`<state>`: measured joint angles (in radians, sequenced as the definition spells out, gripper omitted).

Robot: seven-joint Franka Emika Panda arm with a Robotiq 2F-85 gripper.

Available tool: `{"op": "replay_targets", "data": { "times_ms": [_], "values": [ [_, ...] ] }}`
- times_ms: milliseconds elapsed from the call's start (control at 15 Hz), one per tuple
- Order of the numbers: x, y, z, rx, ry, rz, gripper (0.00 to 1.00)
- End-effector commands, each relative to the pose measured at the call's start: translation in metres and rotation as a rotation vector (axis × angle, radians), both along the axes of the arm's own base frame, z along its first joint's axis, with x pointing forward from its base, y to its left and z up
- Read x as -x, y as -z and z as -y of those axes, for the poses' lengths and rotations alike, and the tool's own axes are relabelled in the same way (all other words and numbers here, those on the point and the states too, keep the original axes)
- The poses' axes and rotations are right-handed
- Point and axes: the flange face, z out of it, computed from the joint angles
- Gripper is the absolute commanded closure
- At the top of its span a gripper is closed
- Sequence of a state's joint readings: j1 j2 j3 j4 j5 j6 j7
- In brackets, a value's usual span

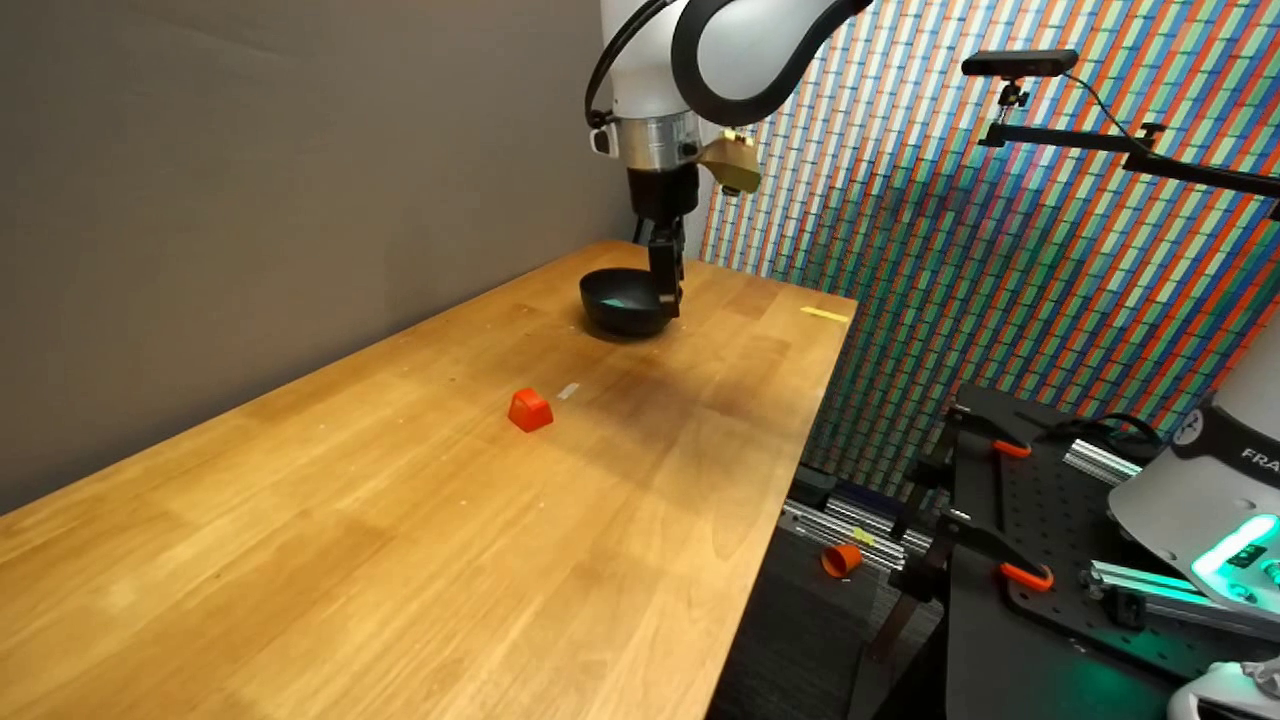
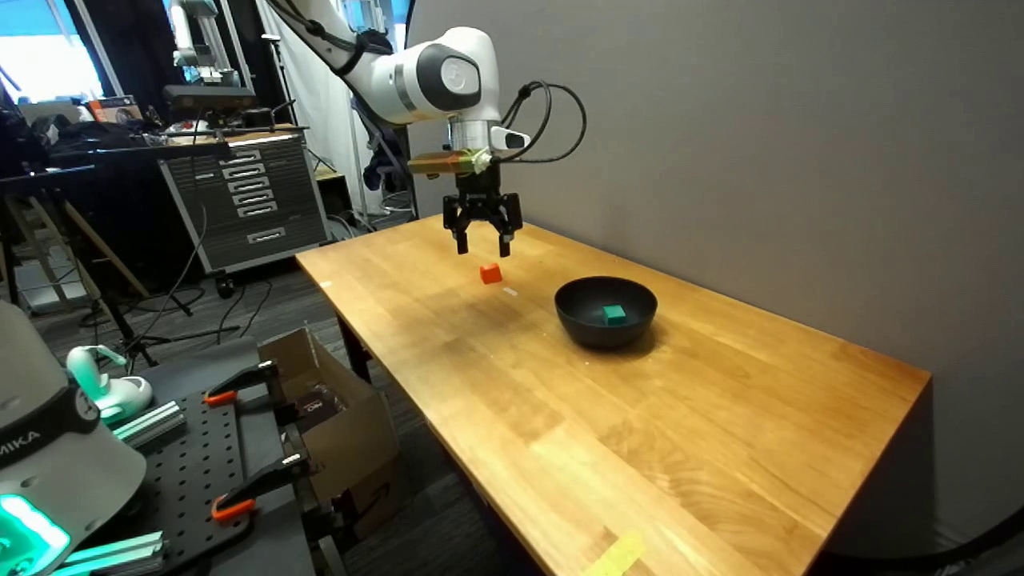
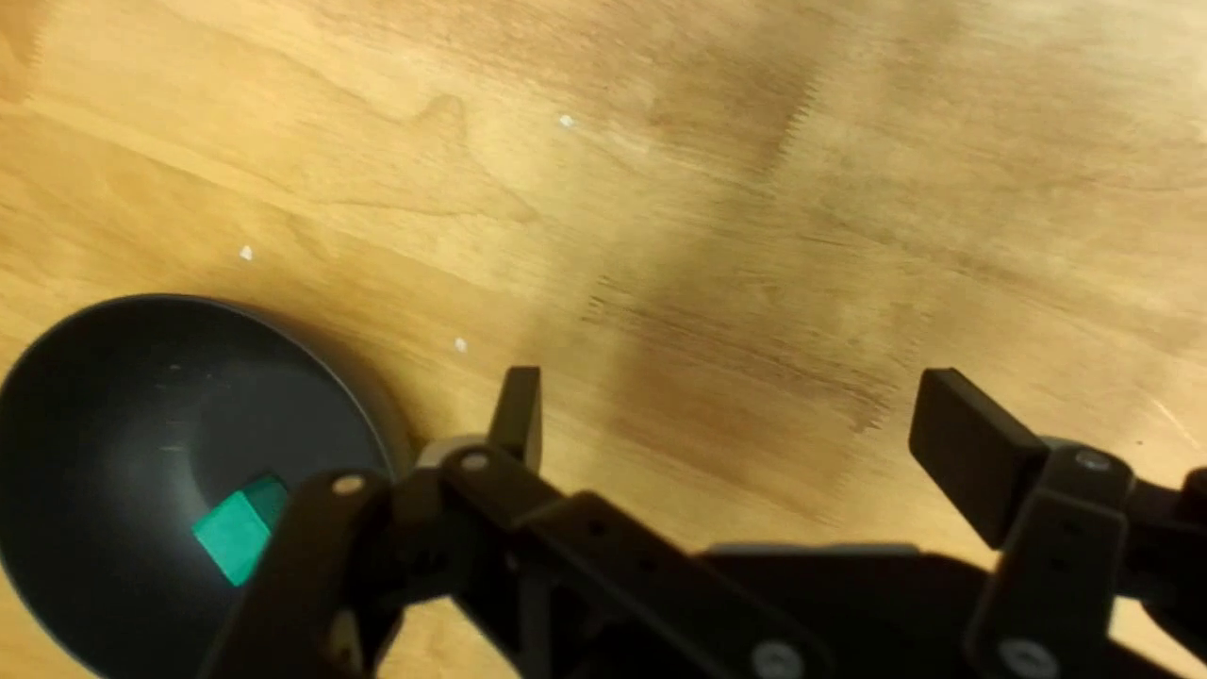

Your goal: Pick up the blue block and put it in the black bowl, then pick up the orange block and put it in the black bowl.

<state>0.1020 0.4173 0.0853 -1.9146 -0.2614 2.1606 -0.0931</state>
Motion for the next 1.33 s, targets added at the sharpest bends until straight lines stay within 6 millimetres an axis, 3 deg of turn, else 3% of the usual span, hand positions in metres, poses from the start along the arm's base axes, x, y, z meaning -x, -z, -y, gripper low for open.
{"op": "replay_targets", "data": {
  "times_ms": [0, 733, 1267],
  "values": [
    [-0.016, 0.006, -0.025, -0.049, -0.050, -0.013, 0.00],
    [-0.061, 0.069, -0.114, -0.105, -0.271, -0.029, 0.00],
    [-0.083, 0.103, -0.146, -0.098, -0.399, -0.029, 0.00]
  ]
}}
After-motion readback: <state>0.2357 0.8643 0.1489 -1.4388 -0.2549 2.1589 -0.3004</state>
